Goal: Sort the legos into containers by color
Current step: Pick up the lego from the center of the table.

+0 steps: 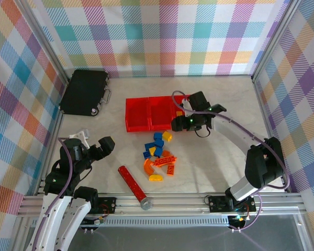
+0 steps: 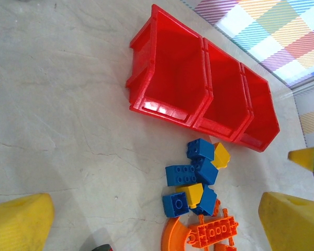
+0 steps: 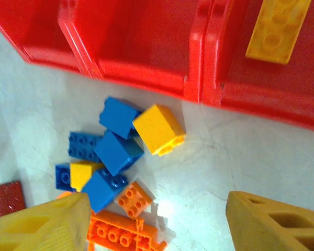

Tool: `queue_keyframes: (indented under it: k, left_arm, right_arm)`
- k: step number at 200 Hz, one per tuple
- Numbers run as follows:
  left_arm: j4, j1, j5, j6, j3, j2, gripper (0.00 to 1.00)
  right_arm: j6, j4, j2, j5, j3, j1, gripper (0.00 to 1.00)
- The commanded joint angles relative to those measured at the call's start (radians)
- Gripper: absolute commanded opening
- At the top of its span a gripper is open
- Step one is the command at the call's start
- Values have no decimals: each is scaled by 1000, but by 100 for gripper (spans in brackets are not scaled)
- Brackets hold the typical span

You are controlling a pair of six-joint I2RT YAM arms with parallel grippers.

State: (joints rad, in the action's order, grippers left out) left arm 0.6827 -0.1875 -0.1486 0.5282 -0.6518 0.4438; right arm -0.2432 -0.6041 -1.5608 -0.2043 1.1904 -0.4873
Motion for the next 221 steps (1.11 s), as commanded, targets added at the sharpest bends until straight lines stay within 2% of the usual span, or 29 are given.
queue_keyframes:
  k: [1,53,142,221]
  left_arm:
    - [20,-6,-16,9,-19,-4,100]
    - [31,-6,24,19,-16,-30,100]
    - [22,-6,20,18,-11,-32,100]
    - [18,-6,23,15,-9,-22,100]
  right_arm:
    - [92,48,-5,-24,-26,-22,73]
    - [212,81,-91,25,-41,-63,80]
    - [372,69,-256,136,75,-129,81]
    - [394,29,-344,134,171,-145,81]
